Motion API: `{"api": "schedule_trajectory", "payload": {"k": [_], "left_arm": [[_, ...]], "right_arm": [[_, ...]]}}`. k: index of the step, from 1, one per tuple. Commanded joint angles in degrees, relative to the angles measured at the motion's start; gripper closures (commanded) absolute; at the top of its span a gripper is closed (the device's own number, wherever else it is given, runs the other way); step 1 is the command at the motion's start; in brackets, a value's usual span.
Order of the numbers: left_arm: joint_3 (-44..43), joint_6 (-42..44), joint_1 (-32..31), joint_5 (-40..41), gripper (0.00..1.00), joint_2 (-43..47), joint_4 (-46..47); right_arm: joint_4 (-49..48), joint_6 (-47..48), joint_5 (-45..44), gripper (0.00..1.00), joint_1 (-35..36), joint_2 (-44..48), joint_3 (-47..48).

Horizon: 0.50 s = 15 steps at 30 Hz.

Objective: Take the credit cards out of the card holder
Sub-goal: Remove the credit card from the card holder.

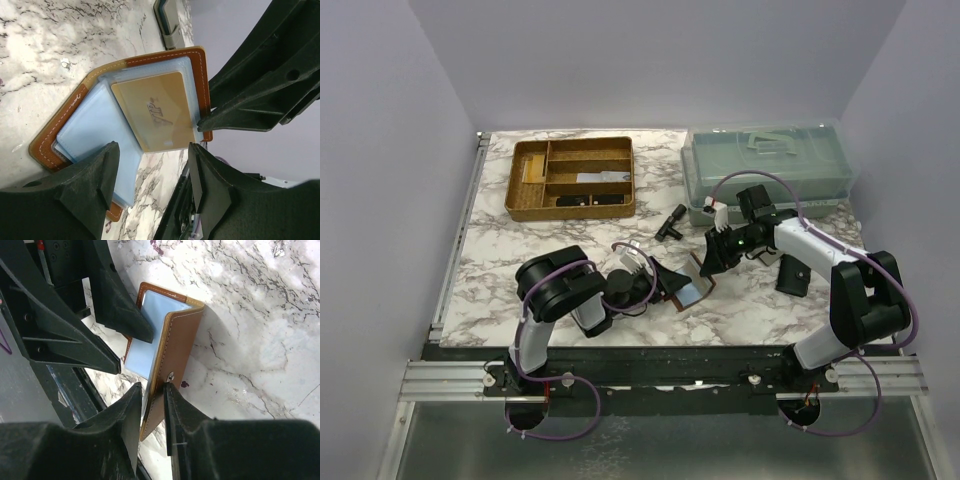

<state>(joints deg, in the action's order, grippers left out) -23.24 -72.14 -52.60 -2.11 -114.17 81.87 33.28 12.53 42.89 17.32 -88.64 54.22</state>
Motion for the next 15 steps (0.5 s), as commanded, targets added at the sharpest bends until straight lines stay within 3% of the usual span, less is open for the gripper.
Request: {"api": "schedule_trajectory", "payload": {"k": [1,3,9,15], "left_arm": [[-0.60,-0.63,0.30,1.67,0.37,-2.26,-1.29],[-1.02,-0.76,0.32,1.67,0.37,-2.37,-1.71],[-2.66,-0.49,0.46,1.63,0.37,-1.82,-3.62],[-4.97,0.40,0.48,0.84,0.37,-1.28,-7.44]], "right_arm": [[0.77,0.77,-2.07,0.75,0.29,0.42,0.97],[0.49,0.30,-4.44,0.82,0.32,0.09,1.02],[0.21,-0.14,-4.97,0.89,0.42,0.12,0.93],[0.73,0.55,-1.76,0.88,1.02,0.42,1.06]]}}
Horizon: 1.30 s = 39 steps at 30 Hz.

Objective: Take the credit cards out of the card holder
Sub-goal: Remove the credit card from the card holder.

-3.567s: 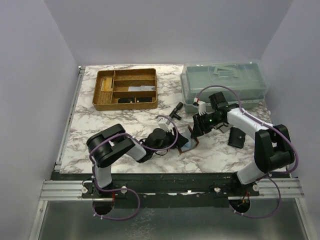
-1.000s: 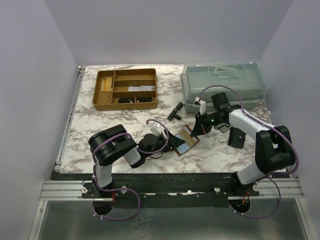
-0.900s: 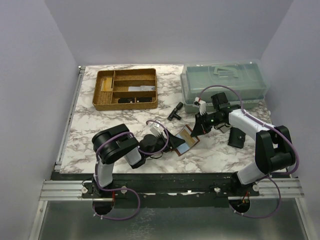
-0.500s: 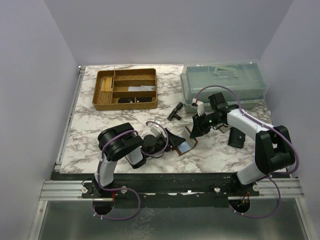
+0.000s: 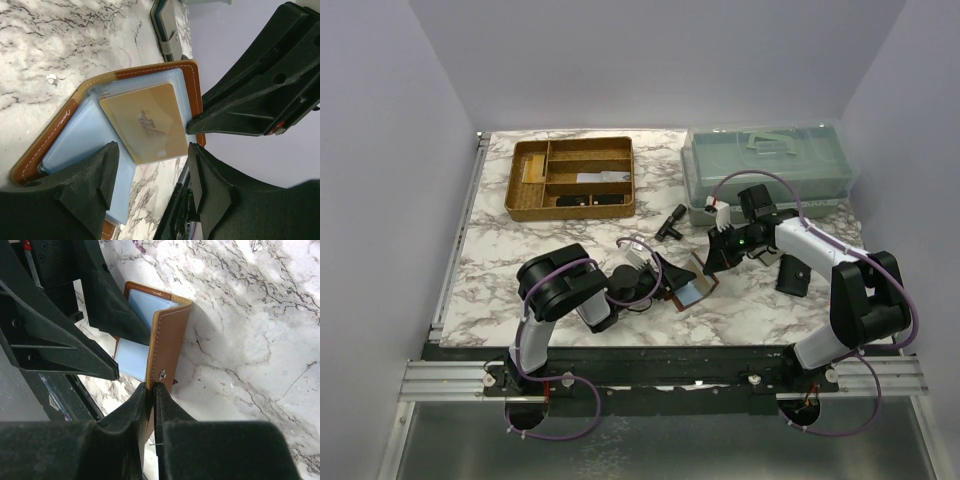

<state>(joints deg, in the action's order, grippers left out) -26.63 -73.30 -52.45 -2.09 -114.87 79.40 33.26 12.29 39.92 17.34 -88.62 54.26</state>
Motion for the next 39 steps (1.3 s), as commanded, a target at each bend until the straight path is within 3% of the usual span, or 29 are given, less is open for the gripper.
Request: {"api": "schedule_trajectory", "payload": {"k": [1,6,15,20,29,39], "left_arm": [[-1.86,1.73,0.30,0.88,0.37,-0.49,-5.70],[-1.86,1.84,0.33,1.64,0.36,-0.36,-8.08],[-2.49,1.75,0.84,1.65,0.34,-1.30,-9.00],[-2.48,1.84,1.14,1.65,0.34,-1.09,-8.91],[-1.67,1.86,1.84,1.65,0.33,-0.57,-8.91],[-2.34,1.64,2.12,1.65,0.30,-1.57,-8.47]], "right_arm": [[0.82,0.84,1.89,0.85,1.02,0.52,0.88],[0.85,0.98,2.71,0.76,1.03,1.17,0.71],[0.32,0.58,0.42,0.75,1.03,2.51,0.24],[0.49,0.71,1.39,0.64,1.01,3.34,-0.02],[0.19,0.01,-1.71,0.72,1.03,2.88,0.02],[0.54,0.36,-4.67,0.74,1.11,1.67,0.35]]}}
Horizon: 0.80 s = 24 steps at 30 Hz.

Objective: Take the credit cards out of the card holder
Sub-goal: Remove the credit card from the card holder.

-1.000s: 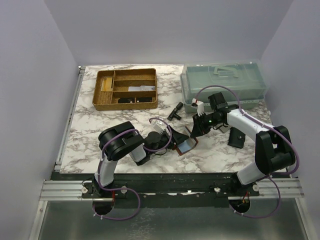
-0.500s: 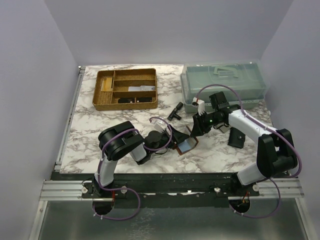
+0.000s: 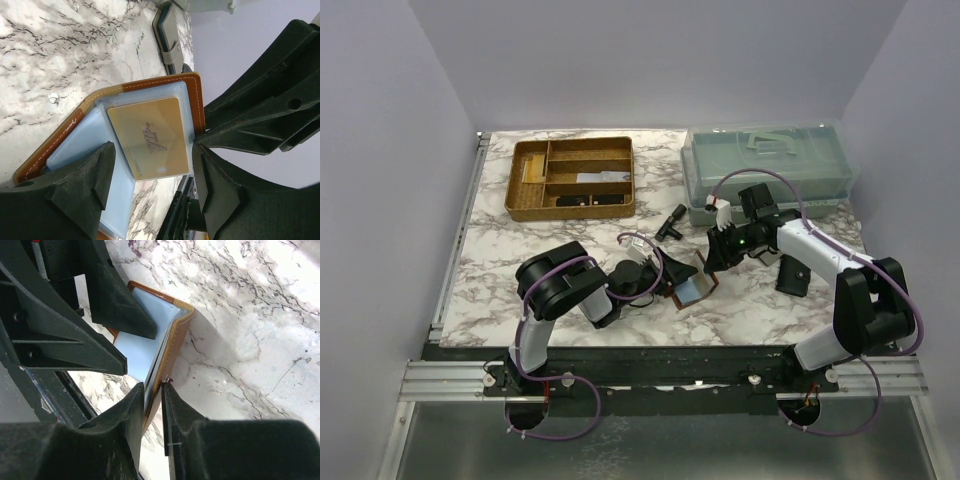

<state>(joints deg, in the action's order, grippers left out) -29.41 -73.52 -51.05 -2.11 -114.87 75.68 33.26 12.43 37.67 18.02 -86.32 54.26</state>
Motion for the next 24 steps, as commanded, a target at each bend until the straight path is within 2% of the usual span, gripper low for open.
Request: {"api": "schedule_trajectory", "payload": {"k": [1,14,24], "left_arm": [[0.33,1.93,0.77,1.67,0.30,-1.58,-4.75],[-0.56,1.45,0.86,0.90,0.31,-3.29,-4.75],[-0.87,1.59,1.01,0.97,0.31,-3.34,-4.99]], "right_arm": [[0.53,0.26,-2.64,0.74,0.50,-0.82,0.37],[0.73,1.43,-4.41,0.75,2.44,-1.42,0.31],[1.63,2.94,-3.38,0.58,3.84,-2.78,1.06]]}}
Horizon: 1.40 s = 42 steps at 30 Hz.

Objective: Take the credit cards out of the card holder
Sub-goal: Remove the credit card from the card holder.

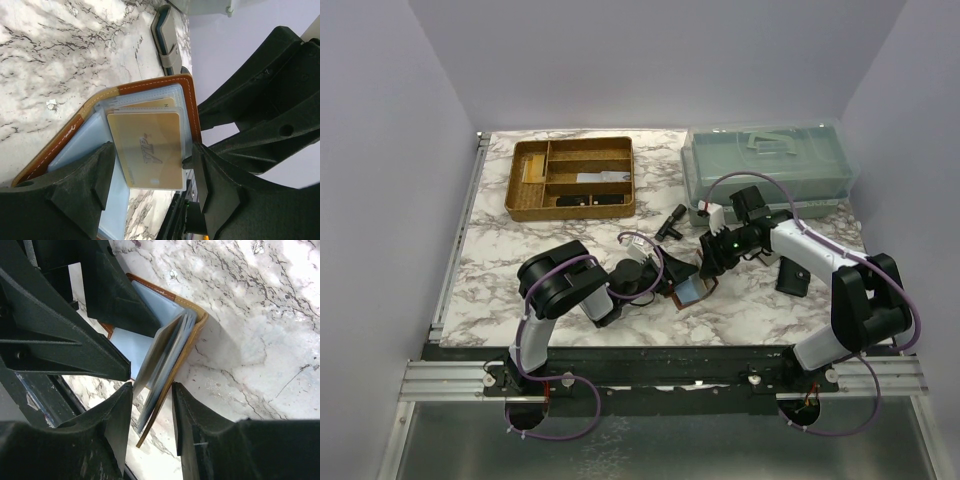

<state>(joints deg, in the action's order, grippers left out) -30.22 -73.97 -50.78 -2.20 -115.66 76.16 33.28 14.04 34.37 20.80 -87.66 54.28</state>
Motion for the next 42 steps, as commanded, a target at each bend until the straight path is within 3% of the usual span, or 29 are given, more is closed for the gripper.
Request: {"api": "schedule_trajectory", "payload": {"k": [1,6,15,23,28,32,36,39,42], "left_arm": [[-0.10,1.96,0.85,1.05,0.31,-2.56,-5.61],[-0.37,1.74,0.94,1.15,0.31,-2.86,-6.69],[-0.57,1.64,1.34,0.89,0.33,-2.82,-7.75],[0.55,1.55,1.73,0.37,0.41,-1.83,-7.87],[0.55,1.73,1.73,-0.50,0.44,-0.10,-8.02],[0.19,1.90,1.74,-1.17,0.45,0.97,-8.67],[-0.10,1.90,1.74,-1.81,0.46,1.37,-9.21],[-0.11,1.54,1.69,-2.25,0.52,1.93,-9.23],[-0.02,1.47,1.70,-2.54,0.56,2.80,-9.22]], "right_arm": [[1.62,1.34,0.00,0.56,1.16,-1.51,1.06],[1.70,1.72,1.59,0.41,1.48,-1.38,1.04],[1.70,1.93,1.51,0.25,1.60,-0.34,0.61],[2.16,1.20,-7.02,0.11,0.66,6.38,1.79],[1.46,2.26,-10.28,0.10,-1.23,12.68,0.89],[0.18,3.93,2.89,0.11,-1.37,16.38,-2.09],[1.59,3.41,13.54,0.17,-1.23,8.96,-1.28],[2.25,0.14,15.29,0.23,-1.28,2.19,1.85],[0.93,-3.80,11.68,0.24,-1.29,-1.79,3.03]]}}
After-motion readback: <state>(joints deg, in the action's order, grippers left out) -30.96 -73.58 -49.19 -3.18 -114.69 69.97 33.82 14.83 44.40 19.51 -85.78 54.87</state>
